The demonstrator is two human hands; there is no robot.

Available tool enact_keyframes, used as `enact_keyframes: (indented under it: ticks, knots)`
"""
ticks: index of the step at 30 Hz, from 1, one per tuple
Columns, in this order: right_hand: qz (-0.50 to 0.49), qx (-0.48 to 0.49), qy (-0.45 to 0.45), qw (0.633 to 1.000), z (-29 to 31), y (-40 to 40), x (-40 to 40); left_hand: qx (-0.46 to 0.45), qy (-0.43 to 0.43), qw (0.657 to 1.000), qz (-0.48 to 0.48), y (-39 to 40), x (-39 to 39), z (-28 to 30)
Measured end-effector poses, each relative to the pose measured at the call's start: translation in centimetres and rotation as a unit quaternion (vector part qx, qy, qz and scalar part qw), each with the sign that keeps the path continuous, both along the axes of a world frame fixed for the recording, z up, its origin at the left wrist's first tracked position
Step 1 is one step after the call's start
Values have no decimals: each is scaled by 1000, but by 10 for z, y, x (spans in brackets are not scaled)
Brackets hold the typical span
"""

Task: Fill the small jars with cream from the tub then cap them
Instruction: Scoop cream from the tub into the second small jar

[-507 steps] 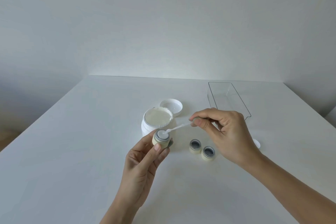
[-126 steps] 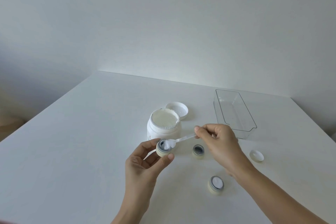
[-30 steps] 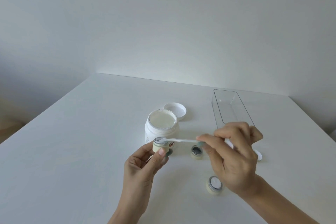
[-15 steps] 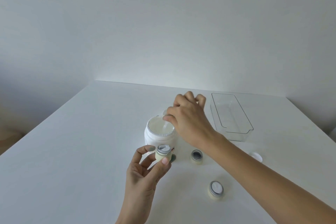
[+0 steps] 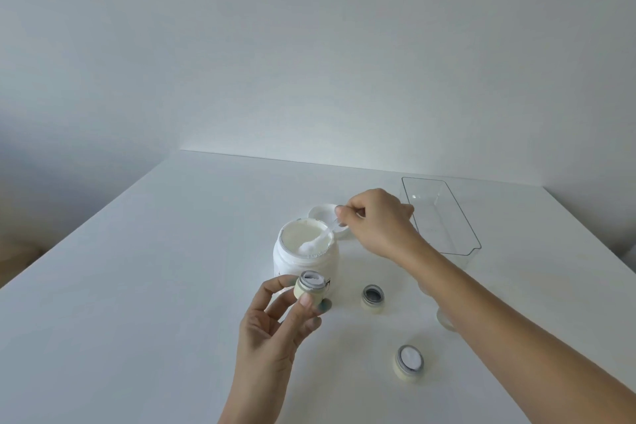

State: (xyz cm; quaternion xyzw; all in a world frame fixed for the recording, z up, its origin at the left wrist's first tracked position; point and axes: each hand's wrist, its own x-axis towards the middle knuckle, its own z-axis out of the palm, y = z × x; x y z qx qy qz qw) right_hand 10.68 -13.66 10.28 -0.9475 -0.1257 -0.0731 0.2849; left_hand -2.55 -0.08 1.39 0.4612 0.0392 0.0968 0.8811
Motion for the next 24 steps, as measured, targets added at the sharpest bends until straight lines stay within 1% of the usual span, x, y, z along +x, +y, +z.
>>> enact_keyframes:
  ticks: [4,7,11,14,16,19,22,24]
  knots:
    - [-36,84,54,994,-4,-11,2,21,-3,1000,-8,0,0,-1]
    - [-49,130,100,985,-6,-17,3,38,-4,999,-13,2,0,-3]
    - [-49,216,162,962,-5,-22,4,54,-6,999,-4,2,1,-4]
    - [-20,267,199,943,-1,-23,0,50,-8,999,1,3,1,-4]
    - [-4,282,205,937,0,-25,-4,46,-8,999,-1,3,1,-4]
    - [10,277,208,938,-1,-26,-15,41,-10,999,-4,3,1,-4]
    - [19,247,214,945,-4,-25,-30,37,-12,999,-7,3,0,-4]
    - [11,210,198,957,-10,-25,-36,36,-13,999,-8,3,0,-4]
